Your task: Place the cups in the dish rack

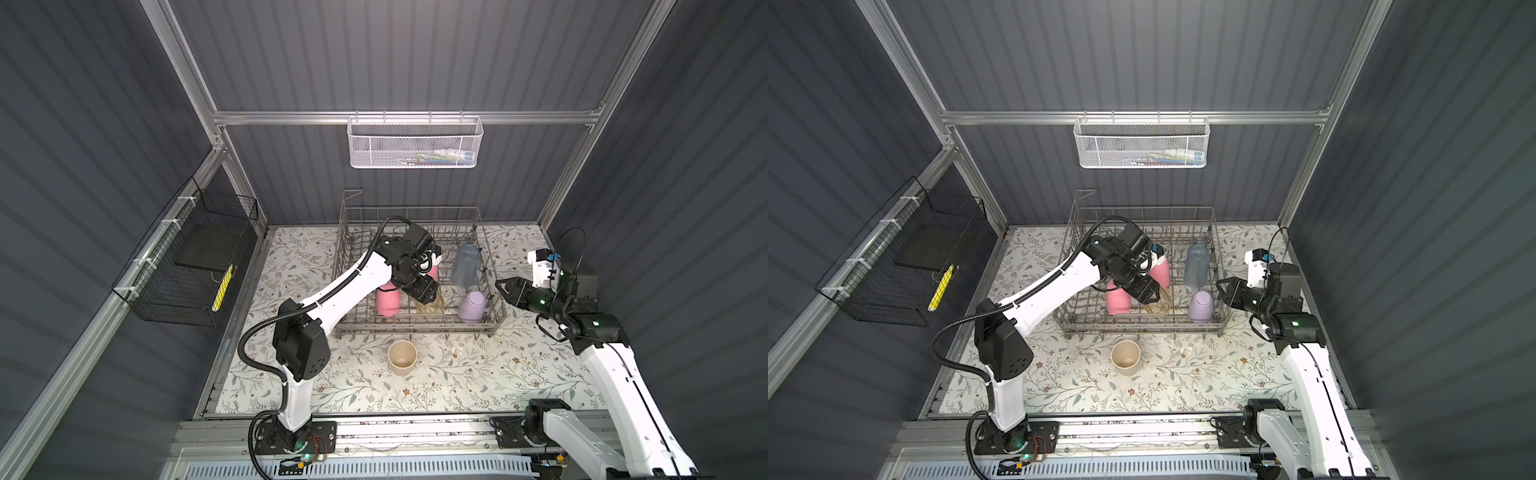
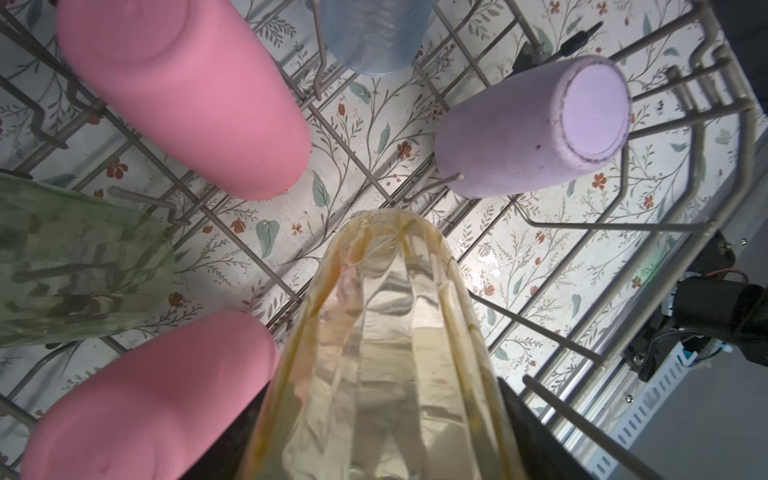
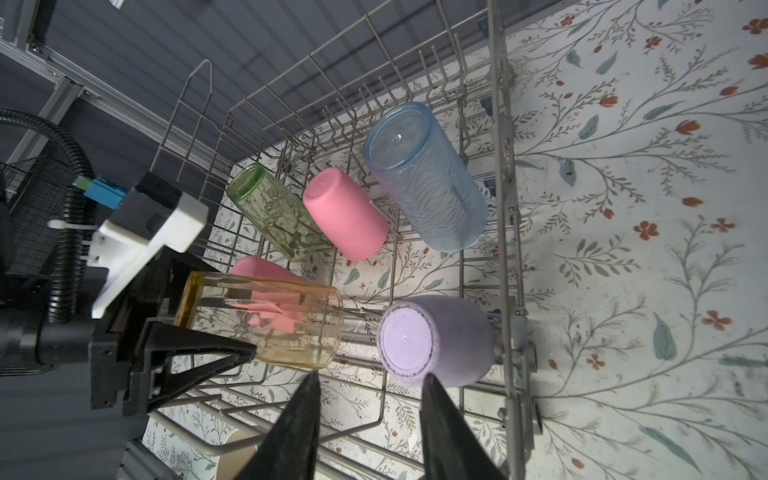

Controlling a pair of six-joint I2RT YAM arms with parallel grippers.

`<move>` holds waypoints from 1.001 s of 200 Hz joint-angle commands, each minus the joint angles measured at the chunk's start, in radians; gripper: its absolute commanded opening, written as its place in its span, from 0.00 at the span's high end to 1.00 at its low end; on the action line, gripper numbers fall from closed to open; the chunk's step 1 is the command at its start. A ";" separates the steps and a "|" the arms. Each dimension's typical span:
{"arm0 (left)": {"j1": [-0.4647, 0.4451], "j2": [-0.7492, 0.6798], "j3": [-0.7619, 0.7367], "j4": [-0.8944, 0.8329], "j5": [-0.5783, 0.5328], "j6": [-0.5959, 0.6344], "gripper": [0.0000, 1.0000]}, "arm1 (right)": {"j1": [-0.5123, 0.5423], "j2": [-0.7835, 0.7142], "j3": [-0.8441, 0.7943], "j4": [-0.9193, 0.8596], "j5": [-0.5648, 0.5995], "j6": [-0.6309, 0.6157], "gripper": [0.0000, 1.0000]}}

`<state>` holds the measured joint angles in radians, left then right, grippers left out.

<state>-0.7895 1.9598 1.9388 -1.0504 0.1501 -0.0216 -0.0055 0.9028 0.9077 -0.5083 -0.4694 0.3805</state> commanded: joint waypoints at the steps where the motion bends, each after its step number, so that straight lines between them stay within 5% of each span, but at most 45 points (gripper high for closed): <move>1: -0.017 0.022 0.065 -0.051 -0.036 0.026 0.48 | -0.008 0.001 -0.018 0.018 -0.020 -0.015 0.59; 200: -0.036 0.238 0.205 -0.082 -0.158 0.019 0.47 | -0.027 0.022 -0.052 0.050 -0.066 -0.006 0.58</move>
<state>-0.8207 2.1643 2.1143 -1.1088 0.0174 -0.0139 -0.0269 0.9245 0.8696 -0.4717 -0.5201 0.3809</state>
